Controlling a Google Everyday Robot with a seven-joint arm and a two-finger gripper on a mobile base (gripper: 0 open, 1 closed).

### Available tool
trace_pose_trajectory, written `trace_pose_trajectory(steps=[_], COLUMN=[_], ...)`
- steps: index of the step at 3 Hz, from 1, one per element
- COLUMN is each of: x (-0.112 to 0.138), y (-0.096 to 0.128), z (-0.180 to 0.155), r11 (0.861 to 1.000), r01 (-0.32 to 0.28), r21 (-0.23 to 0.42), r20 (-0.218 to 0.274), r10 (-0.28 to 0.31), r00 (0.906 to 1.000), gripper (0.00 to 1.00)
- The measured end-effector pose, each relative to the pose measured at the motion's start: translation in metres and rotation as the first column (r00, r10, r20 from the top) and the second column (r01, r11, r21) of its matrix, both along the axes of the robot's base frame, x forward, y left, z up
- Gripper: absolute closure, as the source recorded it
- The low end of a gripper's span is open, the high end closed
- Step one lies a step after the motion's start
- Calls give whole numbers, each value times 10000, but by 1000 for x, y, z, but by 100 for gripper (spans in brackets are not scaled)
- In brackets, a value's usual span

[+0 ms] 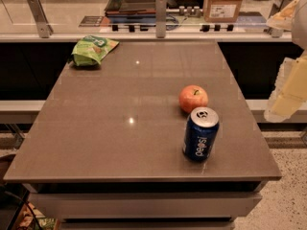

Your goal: Move apple near green rice chip bag

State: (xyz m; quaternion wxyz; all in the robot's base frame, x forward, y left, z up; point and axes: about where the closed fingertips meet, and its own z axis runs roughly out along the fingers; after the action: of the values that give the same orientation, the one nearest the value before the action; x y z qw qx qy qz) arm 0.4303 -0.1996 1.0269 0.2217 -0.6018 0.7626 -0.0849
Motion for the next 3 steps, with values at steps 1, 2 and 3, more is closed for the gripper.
trace_pose_trajectory(steps=[1,2,3], x=[0,16,40], y=[0,-4,-14], z=[0,-3,-21], r11=[10000,9986,9893], r01=[0,-227,-419], r21=[0,486,1400], r20=[2,150,284], r10=[0,220,383], r00=[10000,9996,9989], gripper=[0,0,0])
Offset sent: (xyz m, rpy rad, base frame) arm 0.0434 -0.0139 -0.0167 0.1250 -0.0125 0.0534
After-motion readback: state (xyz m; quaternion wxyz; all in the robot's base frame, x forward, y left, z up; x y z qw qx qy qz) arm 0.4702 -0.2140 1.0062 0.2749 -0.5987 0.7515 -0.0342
